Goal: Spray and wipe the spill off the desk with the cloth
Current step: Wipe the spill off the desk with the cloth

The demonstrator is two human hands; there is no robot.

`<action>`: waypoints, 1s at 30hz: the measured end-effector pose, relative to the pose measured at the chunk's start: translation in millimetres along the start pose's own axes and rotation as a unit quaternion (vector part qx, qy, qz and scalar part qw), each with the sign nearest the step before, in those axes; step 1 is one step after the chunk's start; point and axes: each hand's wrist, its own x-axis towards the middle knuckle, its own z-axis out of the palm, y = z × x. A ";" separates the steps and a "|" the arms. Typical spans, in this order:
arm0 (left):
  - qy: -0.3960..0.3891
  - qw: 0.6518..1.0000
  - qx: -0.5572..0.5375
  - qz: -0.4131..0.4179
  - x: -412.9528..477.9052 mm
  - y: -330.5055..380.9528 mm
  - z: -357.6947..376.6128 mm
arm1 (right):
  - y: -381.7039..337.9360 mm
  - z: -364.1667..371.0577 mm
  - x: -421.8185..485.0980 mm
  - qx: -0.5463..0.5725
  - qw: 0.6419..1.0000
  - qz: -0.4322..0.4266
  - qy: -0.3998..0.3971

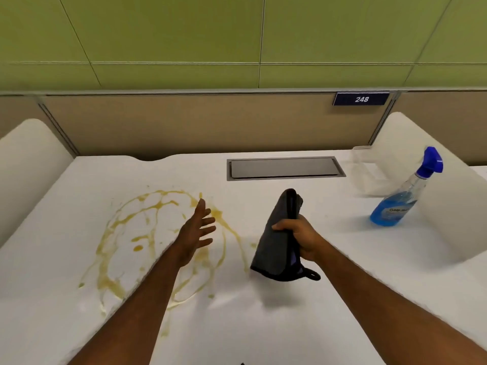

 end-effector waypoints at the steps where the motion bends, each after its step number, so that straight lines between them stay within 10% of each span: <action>1: 0.015 1.000 -0.001 0.005 -5.6 -2.9 -9.3 | -2.3 5.0 3.3 -0.050 0.998 -0.012 0.027; 8: 0.081 0.995 0.057 -0.008 -26.6 -23.5 -57.6 | 23.0 43.6 31.1 -0.332 0.927 -0.169 0.045; 16: 0.079 0.957 0.269 0.078 -18.5 -29.1 -92.8 | 150.9 73.4 33.3 -0.758 0.635 -0.120 -0.086; 24: 0.041 0.831 0.538 0.134 7.3 -56.8 -147.8 | 166.4 99.8 13.4 -0.721 0.682 -0.117 -0.043; 27: 0.010 0.779 0.600 0.182 16.4 -62.7 -162.1 | 143.1 113.6 18.8 -0.630 0.765 -0.113 0.069; 30: -0.007 0.750 0.629 0.206 15.7 -72.6 -174.7 | 132.1 112.9 28.1 -0.637 0.741 -0.094 0.190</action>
